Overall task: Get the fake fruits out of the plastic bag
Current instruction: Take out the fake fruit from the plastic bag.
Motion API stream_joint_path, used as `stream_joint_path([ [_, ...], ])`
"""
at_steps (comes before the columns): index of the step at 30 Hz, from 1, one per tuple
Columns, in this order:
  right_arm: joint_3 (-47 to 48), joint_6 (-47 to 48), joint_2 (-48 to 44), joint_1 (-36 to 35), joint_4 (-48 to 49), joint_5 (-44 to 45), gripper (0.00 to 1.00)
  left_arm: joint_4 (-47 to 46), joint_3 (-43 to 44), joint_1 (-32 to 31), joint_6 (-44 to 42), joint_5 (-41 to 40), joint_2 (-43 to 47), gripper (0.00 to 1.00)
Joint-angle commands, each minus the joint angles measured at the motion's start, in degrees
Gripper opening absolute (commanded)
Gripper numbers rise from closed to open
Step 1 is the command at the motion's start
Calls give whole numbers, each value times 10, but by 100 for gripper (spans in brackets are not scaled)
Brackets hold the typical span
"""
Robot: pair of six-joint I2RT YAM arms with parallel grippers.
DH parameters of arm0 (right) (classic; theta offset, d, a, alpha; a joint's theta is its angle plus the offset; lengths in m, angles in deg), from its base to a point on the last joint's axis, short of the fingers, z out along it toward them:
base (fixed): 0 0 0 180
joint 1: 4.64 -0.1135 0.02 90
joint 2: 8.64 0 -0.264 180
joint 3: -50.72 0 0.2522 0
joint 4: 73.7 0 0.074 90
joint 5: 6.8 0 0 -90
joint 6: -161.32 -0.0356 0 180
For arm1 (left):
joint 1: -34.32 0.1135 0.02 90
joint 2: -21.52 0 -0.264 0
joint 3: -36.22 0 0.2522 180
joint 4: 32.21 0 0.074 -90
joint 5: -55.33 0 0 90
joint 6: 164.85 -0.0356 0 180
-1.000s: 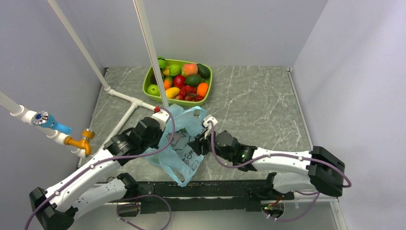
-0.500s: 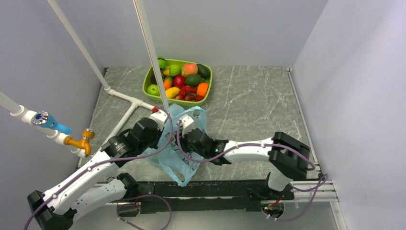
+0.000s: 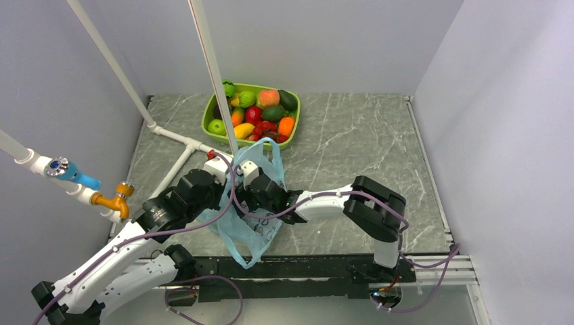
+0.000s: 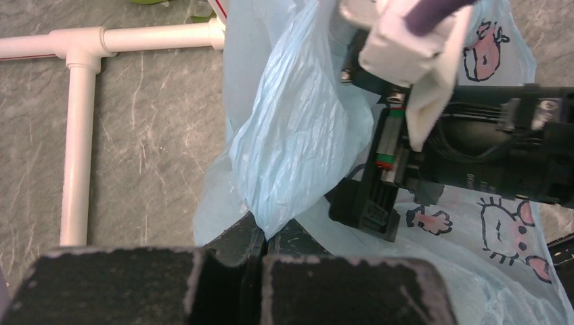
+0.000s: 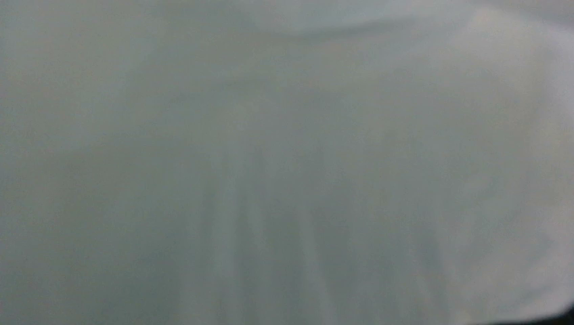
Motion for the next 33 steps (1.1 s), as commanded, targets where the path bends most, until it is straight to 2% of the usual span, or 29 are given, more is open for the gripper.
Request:
stream_joint_path([
  [1,9,8,19,0,85,-97,99,-21,3,-1,3,7,-7,0],
  [10,10,49,75,1,183,-249,99,-17,7,-1,3,9,-31,0],
  [15,50,54,128,1,168,-262,98,-18,5,-1,2,10,-28,0],
  [18,60,57,148,1,167,-253,94,-19,5,-1,2,11,-30,0],
  [24,77,61,180,5,149,-223,76,-19,6,-1,0,13,-39,0],
  [30,82,61,184,9,136,-210,60,-19,7,-1,-1,12,-42,0],
  [33,73,56,174,12,134,-199,49,-19,6,-1,0,10,-39,0],
])
